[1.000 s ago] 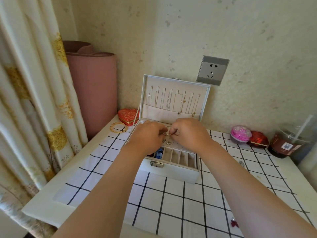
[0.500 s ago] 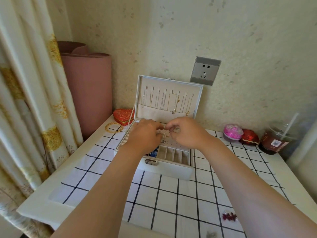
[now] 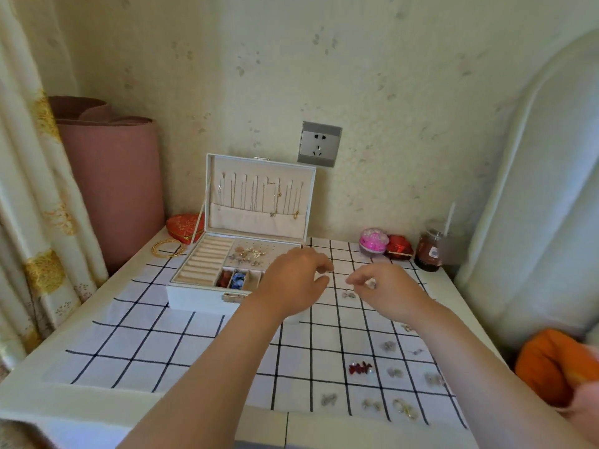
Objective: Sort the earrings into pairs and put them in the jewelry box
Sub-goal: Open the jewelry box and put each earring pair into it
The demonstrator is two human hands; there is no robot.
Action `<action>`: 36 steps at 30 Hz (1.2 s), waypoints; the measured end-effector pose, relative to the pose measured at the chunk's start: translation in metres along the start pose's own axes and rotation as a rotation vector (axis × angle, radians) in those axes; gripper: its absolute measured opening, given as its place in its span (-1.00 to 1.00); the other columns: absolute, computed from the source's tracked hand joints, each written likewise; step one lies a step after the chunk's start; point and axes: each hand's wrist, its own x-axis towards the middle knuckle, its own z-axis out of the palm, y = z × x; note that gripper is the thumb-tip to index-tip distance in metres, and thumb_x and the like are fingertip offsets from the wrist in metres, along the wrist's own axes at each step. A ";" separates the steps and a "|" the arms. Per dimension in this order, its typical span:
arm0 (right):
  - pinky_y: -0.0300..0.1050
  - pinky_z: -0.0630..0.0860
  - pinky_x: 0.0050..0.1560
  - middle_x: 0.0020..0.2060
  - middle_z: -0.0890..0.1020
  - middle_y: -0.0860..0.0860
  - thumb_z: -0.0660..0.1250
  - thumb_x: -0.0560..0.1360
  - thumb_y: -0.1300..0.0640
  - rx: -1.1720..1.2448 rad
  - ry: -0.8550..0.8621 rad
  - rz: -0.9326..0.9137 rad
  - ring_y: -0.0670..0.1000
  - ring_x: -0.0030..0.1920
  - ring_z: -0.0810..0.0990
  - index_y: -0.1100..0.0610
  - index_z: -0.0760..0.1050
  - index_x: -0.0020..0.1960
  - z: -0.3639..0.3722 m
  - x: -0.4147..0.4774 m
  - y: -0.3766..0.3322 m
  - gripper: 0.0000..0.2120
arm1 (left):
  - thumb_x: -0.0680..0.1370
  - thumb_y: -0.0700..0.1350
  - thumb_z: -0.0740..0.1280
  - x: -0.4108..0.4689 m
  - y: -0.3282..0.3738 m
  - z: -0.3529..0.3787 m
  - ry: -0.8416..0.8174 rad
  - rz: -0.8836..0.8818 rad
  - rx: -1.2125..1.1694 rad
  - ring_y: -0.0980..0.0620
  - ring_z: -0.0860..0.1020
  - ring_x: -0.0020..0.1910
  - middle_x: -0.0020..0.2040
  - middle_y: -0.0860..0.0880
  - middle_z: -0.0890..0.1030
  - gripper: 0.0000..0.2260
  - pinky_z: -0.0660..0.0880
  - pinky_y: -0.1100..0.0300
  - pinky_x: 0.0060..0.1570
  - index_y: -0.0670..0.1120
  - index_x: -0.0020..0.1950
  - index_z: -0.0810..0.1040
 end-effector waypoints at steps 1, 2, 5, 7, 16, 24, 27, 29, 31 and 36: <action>-0.08 0.51 0.23 0.01 0.64 -0.23 0.35 0.55 0.09 -0.023 0.001 0.025 -0.15 0.11 0.59 -0.15 0.65 0.08 0.000 -0.007 0.008 -0.80 | 0.59 -0.02 0.30 0.001 0.006 0.006 -0.020 0.002 -0.004 0.09 0.51 0.10 0.10 0.12 0.60 -0.78 0.47 0.15 0.11 0.08 0.21 0.59; -0.09 0.50 0.24 0.04 0.63 -0.23 0.34 0.56 0.10 -0.050 0.001 0.037 -0.14 0.15 0.58 -0.16 0.64 0.11 0.001 -0.014 0.016 -0.79 | 0.59 -0.03 0.29 0.003 0.012 0.013 -0.043 0.004 0.003 0.09 0.51 0.10 0.11 0.12 0.61 -0.78 0.47 0.16 0.09 0.08 0.22 0.59; -0.13 0.46 0.25 0.20 0.59 -0.19 0.32 0.58 0.09 -0.174 -0.013 0.028 -0.08 0.27 0.53 -0.14 0.60 0.22 0.003 -0.023 0.034 -0.73 | 0.61 -0.07 0.26 0.012 0.023 0.039 -0.139 0.015 0.048 0.03 0.49 0.22 0.21 0.04 0.58 -0.72 0.46 0.09 0.20 0.02 0.32 0.54; -0.15 0.45 0.20 0.29 0.55 -0.16 0.29 0.60 0.06 -0.281 -0.014 0.006 -0.06 0.30 0.52 -0.13 0.56 0.31 0.001 -0.020 0.038 -0.70 | 0.62 -0.11 0.24 0.018 0.025 0.056 -0.204 0.004 0.114 -0.03 0.44 0.30 0.28 -0.02 0.53 -0.67 0.43 0.03 0.25 -0.01 0.39 0.48; -0.06 0.49 0.11 0.26 0.56 -0.06 0.26 0.61 0.08 -0.387 -0.043 -0.098 0.05 0.25 0.54 -0.10 0.52 0.37 0.013 0.008 0.038 -0.66 | 0.60 -0.18 0.29 0.048 0.020 0.094 -0.294 -0.088 0.381 -0.05 0.50 0.14 0.14 -0.07 0.53 -0.74 0.50 0.11 0.02 -0.03 0.26 0.60; -0.12 0.41 -0.07 0.14 0.62 -0.04 0.29 0.60 -0.01 -0.371 -0.059 -0.078 0.06 0.13 0.59 -0.08 0.61 0.25 0.026 0.023 0.033 -0.74 | 0.57 -0.12 0.33 0.061 0.018 0.093 -0.378 -0.264 0.362 -0.06 0.59 -0.02 0.06 -0.09 0.63 -0.82 0.42 0.17 -0.16 -0.08 0.15 0.64; -0.13 0.46 -0.07 0.10 0.65 -0.03 0.30 0.58 0.04 -0.393 -0.050 -0.049 0.07 0.07 0.62 -0.09 0.64 0.16 0.029 0.027 0.028 -0.78 | 0.57 -0.21 0.30 0.057 0.016 0.092 -0.329 -0.238 0.383 -0.09 0.57 -0.05 0.08 -0.10 0.61 -0.79 0.47 0.12 -0.13 -0.09 0.18 0.60; -0.12 0.49 -0.06 0.06 0.67 0.00 0.30 0.57 0.07 -0.395 -0.049 -0.027 0.09 0.04 0.63 -0.06 0.65 0.12 0.029 0.028 0.025 -0.80 | 0.57 -0.27 0.26 0.053 0.016 0.091 -0.270 -0.181 0.351 -0.13 0.57 0.04 0.09 -0.13 0.57 -0.78 0.51 0.08 -0.02 -0.13 0.20 0.55; -0.11 0.50 -0.06 0.03 0.67 0.01 0.30 0.58 0.09 -0.401 -0.062 -0.016 0.09 0.03 0.63 -0.03 0.65 0.09 0.029 0.028 0.023 -0.82 | 0.53 -0.32 0.29 0.052 0.015 0.088 -0.270 -0.165 0.375 -0.12 0.55 0.08 0.13 -0.13 0.53 -0.69 0.50 0.09 0.02 -0.13 0.26 0.51; -0.08 0.52 -0.05 -0.01 0.67 -0.04 0.25 0.58 0.12 -0.327 -0.030 0.000 0.05 0.01 0.62 -0.02 0.62 0.06 0.027 0.029 0.017 -0.82 | 0.55 -0.33 0.26 0.055 0.014 0.058 -0.042 -0.119 0.203 -0.08 0.56 -0.03 0.05 -0.10 0.54 -0.78 0.51 0.12 -0.07 -0.13 0.12 0.59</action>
